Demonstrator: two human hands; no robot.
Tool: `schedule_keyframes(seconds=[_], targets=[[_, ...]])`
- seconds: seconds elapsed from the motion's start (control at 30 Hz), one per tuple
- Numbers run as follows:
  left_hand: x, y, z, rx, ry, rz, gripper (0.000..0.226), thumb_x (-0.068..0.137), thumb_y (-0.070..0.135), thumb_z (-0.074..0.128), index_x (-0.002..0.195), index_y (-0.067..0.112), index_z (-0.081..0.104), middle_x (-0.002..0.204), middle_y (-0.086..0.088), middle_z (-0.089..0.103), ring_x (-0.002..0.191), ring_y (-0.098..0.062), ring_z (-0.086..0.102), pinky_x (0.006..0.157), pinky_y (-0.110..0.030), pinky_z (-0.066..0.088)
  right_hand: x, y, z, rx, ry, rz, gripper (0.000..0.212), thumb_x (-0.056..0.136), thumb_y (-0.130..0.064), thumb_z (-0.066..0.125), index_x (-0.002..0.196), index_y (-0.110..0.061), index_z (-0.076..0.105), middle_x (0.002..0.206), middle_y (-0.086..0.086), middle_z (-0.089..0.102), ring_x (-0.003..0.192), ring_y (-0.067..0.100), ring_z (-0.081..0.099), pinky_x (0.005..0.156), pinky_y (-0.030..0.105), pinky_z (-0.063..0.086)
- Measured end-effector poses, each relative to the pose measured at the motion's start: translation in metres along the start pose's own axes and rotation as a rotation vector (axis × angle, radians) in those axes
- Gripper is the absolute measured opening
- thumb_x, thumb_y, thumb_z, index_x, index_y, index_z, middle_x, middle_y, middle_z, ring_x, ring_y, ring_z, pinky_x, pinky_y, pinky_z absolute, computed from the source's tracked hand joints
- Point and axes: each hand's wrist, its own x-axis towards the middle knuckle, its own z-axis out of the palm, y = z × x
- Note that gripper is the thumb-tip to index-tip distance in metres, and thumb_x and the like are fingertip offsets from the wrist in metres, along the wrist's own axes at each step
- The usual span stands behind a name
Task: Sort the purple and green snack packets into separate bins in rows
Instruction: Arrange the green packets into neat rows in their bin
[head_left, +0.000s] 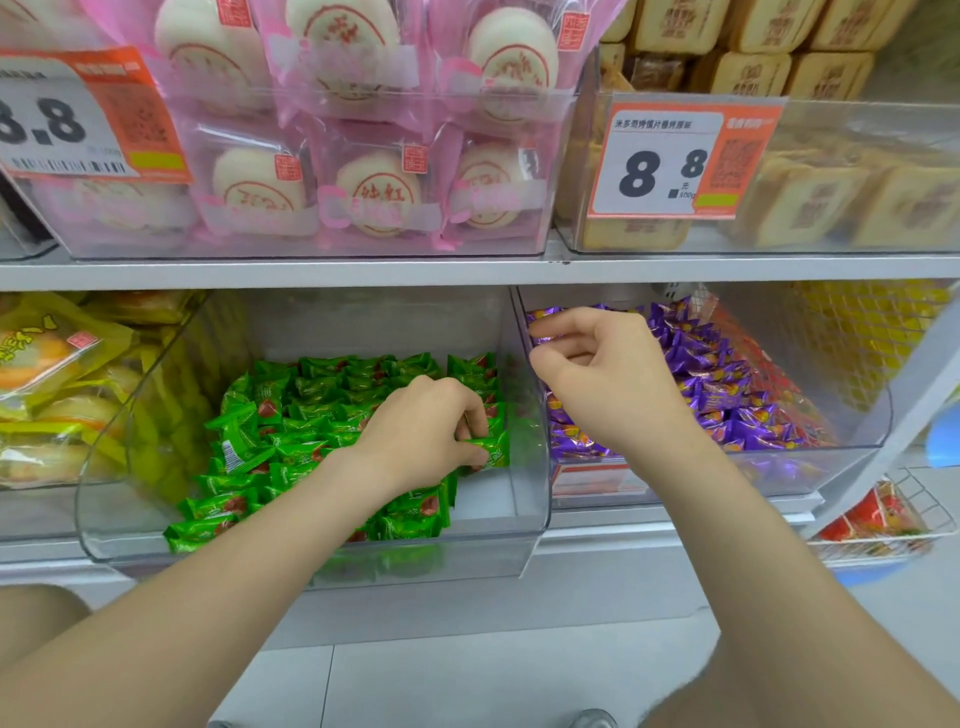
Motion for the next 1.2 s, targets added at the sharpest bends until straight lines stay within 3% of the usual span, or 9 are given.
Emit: schedule_keyframes(seconds=[0.27,0.37,0.57,0.73,0.9,0.97,1.1,1.2], targets=[[0.004,0.003,0.005,0.201,0.082,0.015,0.019,0.084,0.042,0.082,0.099,0.034,0.075,0.087,0.016,0.062,0.095,-0.015,0.066,0.089,-0.038,0.049,-0.002,-0.002,0.002,-0.062,-0.011,-0.051,0.023,0.088,-0.015,0.066,0.101,-0.027,0.079,0.077,-0.011,0.075,0.071,0.003,0.07,0.083,0.025,0.06],[0.003,0.004,0.005,0.209,0.086,0.02,0.018,0.084,0.042,0.08,0.099,0.034,0.073,0.088,0.016,0.062,0.095,-0.014,0.065,0.087,-0.037,0.045,-0.004,-0.004,0.002,-0.096,-0.007,-0.071,0.02,0.088,-0.017,0.067,0.099,-0.028,0.08,0.076,-0.015,0.074,0.072,0.0,0.069,0.085,0.024,0.058],[-0.004,0.007,-0.005,0.167,0.091,0.007,0.031,0.08,0.051,0.082,0.105,0.035,0.073,0.092,0.014,0.067,0.092,-0.015,0.066,0.087,-0.039,0.053,-0.01,-0.006,0.008,-0.179,0.039,-0.194,0.021,0.088,-0.015,0.066,0.098,-0.027,0.08,0.081,-0.015,0.074,0.073,-0.001,0.067,0.085,0.022,0.056],[-0.029,-0.005,-0.025,0.219,0.182,-0.042,0.016,0.087,0.041,0.073,0.1,0.031,0.071,0.097,0.008,0.066,0.099,-0.023,0.065,0.078,-0.037,0.052,-0.02,-0.018,0.029,-0.172,-0.001,-0.359,0.02,0.087,-0.012,0.067,0.095,-0.025,0.08,0.074,-0.019,0.069,0.073,-0.003,0.065,0.072,0.006,0.044],[-0.066,-0.038,-0.055,0.622,0.153,-0.303,0.036,0.091,0.039,0.065,0.121,0.019,0.06,0.123,-0.01,0.054,0.118,-0.036,0.05,0.086,-0.044,0.047,-0.034,-0.032,0.066,-0.264,-0.197,-0.52,0.018,0.09,-0.018,0.064,0.098,-0.024,0.079,0.084,-0.012,0.073,0.078,0.006,0.068,0.082,0.033,0.057],[-0.077,-0.054,-0.062,0.7,0.107,-0.42,0.045,0.09,0.034,0.067,0.128,0.013,0.054,0.13,-0.015,0.048,0.122,-0.038,0.047,0.088,-0.044,0.048,-0.036,-0.036,0.08,-0.304,-0.268,-0.542,0.02,0.091,-0.022,0.061,0.101,-0.025,0.078,0.089,-0.011,0.073,0.083,0.01,0.067,0.083,0.039,0.057],[-0.078,-0.085,-0.068,0.597,0.002,-0.492,0.061,0.092,0.028,0.068,0.14,0.004,0.04,0.137,-0.021,0.044,0.13,-0.041,0.041,0.098,-0.045,0.049,-0.038,-0.043,0.103,-0.376,-0.349,-0.553,0.024,0.093,-0.029,0.056,0.105,-0.029,0.075,0.094,-0.011,0.07,0.09,0.013,0.065,0.083,0.041,0.057],[-0.072,-0.096,-0.071,0.529,-0.029,-0.492,0.059,0.096,0.024,0.061,0.147,0.005,0.036,0.138,-0.022,0.047,0.131,-0.043,0.041,0.102,-0.048,0.046,-0.037,-0.049,0.115,-0.407,-0.372,-0.568,0.02,0.094,-0.028,0.057,0.104,-0.028,0.074,0.091,-0.01,0.067,0.087,0.015,0.064,0.081,0.041,0.057]])
